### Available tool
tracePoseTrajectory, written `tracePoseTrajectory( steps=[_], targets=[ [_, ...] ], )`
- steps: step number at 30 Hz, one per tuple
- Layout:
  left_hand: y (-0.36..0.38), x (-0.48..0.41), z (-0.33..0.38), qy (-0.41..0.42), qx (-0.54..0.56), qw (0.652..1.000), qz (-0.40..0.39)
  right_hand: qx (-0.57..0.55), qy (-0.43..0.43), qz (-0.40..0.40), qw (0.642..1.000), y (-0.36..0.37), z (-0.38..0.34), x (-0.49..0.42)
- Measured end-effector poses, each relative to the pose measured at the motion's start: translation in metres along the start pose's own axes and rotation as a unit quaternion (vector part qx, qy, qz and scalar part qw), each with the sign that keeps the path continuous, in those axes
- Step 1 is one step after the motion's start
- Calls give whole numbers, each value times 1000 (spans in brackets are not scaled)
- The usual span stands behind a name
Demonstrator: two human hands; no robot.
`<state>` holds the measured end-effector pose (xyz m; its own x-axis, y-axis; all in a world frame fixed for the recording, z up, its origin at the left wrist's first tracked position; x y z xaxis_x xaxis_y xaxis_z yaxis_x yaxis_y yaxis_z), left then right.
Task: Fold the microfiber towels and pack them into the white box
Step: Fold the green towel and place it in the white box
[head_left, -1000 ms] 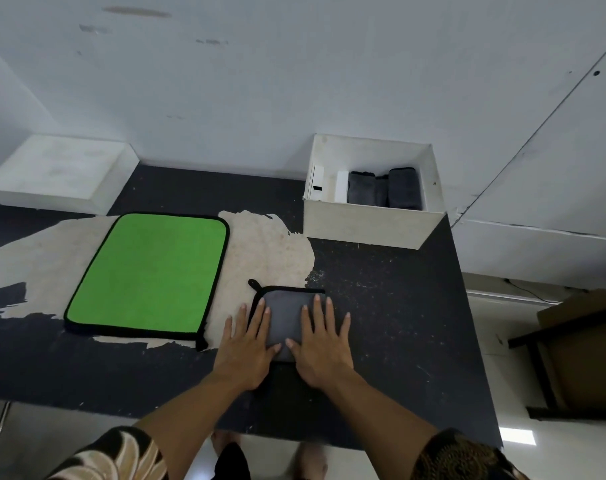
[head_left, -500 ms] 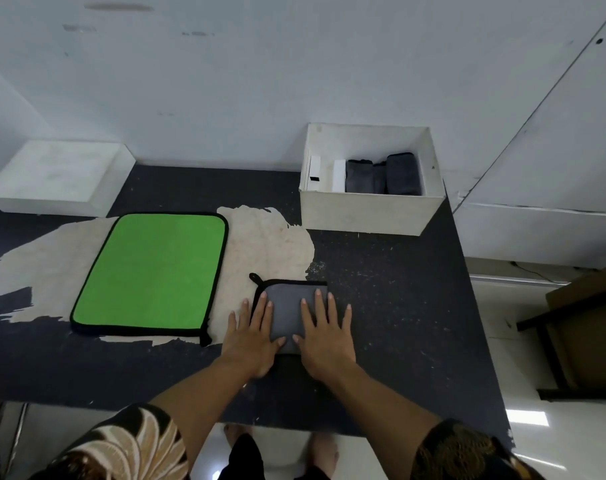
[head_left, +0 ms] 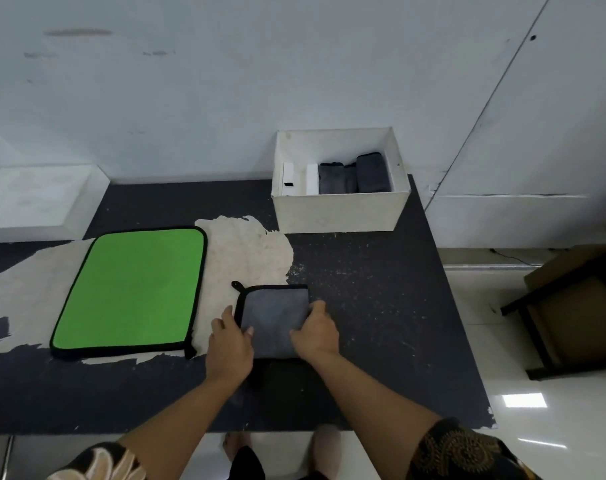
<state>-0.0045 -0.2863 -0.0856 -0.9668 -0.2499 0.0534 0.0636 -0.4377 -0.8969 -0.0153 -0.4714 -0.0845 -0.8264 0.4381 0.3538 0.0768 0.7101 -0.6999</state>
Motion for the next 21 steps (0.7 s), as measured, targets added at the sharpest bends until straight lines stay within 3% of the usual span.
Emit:
tracePoseTrajectory(
  steps=[6, 13, 17, 19, 21],
  targets=[
    [7, -7, 10, -85, 37, 993, -74, -56, 131, -72, 987, -5, 11, -12],
    [9, 0, 63, -22, 144, 986, -78, -151, 147, 1, 978, -45, 26, -24],
    [25, 16, 70, 27, 62, 988, -139, -48, 110, 9, 993, -59, 47, -27],
    [29, 23, 69, 101, -19, 985, -137, -12, 99, 16, 995, -61, 55, -27],
    [31, 27, 71, 214, -119, 966, -88, 4, 88, 29, 996, -63, 57, -27]
  ],
)
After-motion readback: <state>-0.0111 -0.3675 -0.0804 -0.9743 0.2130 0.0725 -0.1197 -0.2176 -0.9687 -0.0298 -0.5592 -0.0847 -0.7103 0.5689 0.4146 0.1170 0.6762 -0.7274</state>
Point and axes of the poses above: each hand's wrist, its own x-axis away from the middle knuckle, its own y-axis out of the palm, z = x × y, the point moved 5 cm from there along -x, towards the middle knuckle, and after that the axes turned 13 degrees about z, right-handed, at the moved point
